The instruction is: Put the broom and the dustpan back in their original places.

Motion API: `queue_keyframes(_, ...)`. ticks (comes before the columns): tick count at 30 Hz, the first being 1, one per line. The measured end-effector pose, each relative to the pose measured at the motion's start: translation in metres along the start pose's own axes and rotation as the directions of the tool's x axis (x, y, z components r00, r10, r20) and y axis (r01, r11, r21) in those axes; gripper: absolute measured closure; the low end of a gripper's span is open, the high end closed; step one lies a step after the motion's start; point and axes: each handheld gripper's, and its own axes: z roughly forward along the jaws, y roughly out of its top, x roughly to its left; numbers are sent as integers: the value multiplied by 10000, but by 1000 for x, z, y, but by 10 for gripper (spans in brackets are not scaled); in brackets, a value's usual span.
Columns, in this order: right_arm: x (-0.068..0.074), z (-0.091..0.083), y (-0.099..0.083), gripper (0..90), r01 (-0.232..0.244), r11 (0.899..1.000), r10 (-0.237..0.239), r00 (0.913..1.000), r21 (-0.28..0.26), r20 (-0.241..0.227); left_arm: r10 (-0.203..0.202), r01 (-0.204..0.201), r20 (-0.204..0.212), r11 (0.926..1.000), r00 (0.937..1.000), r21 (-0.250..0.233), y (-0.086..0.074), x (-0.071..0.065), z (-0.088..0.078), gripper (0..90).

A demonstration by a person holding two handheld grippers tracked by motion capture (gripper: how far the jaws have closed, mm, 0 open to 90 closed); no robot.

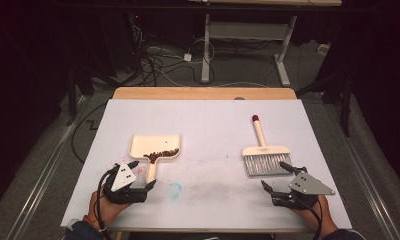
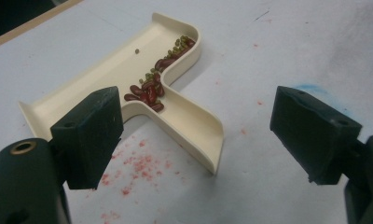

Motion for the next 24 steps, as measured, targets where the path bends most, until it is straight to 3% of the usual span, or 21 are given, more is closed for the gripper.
queue_keyframes(15, 5, -4, 4, 175, 243, 9996, -243, 9997, -129, -8, 321, -321, -33, 9994, 9995, 96, 3, -4, 1, 169)
queue_keyframes(24, 3, -6, 4, 173, 194, 9996, -193, 9998, -219, 68, 270, -271, 54, 9995, 9996, 164, 6, -4, 6, 169)
